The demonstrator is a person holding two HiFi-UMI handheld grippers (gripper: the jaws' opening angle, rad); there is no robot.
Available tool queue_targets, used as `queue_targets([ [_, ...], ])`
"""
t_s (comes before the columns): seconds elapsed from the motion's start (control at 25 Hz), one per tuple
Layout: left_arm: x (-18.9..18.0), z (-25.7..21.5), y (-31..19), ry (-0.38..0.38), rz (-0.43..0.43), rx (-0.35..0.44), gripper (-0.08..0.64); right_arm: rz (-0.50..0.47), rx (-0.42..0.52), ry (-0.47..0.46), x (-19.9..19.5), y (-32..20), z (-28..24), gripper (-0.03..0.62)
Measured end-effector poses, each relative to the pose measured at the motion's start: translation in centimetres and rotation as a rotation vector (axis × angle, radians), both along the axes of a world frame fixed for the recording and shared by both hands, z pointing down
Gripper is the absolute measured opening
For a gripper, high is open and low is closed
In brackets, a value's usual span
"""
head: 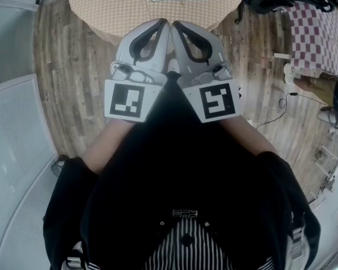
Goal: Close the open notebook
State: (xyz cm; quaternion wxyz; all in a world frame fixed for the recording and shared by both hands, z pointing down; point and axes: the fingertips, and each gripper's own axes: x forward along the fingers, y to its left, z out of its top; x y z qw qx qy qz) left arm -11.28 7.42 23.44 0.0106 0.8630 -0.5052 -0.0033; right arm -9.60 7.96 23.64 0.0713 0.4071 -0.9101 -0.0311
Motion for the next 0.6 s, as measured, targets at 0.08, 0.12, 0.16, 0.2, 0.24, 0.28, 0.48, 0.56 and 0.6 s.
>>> queue_targets([
  [0.08,0.7,-0.1,-1.7,0.000,-0.011,0.002,0.003,-0.006,-0.007,-0.006,0.7,-1.7,-0.1,0.002],
  [0.12,1.1,-0.1,-2.5,0.002,-0.015,-0.002,0.003,-0.009,-0.009,-0.003,1.1,-2.6,-0.1,0.002],
  [0.16,1.5,-0.1,-3.4,0.003,-0.018,-0.008,0.003,-0.013,-0.010,-0.001,1.6,-3.5,-0.1,0.002],
  [0.2,1.9,0.0,-4.2,0.002,-0.021,-0.013,0.003,-0.016,-0.009,-0.003,1.9,-4.5,-0.1,0.002],
  [0.24,2.2,0.1,-5.0,-0.001,-0.023,-0.016,0.003,-0.020,-0.007,-0.008,2.2,-5.3,-0.2,0.002],
  [0.28,2.6,0.1,-5.7,-0.005,-0.023,-0.018,0.003,-0.023,-0.006,-0.012,2.6,-6.0,-0.2,0.002],
  [0.48,4.4,0.2,-8.8,-0.014,-0.027,-0.027,0.003,-0.040,-0.011,-0.030,4.4,-9.1,0.0,0.002],
  [0.56,5.5,0.1,-10.3,-0.014,-0.030,-0.031,0.003,-0.042,-0.015,-0.045,5.4,-10.5,-0.1,0.002],
  [0.6,6.0,0.1,-10.9,-0.013,-0.032,-0.034,0.003,-0.043,-0.017,-0.052,6.0,-11.2,-0.1,0.002],
])
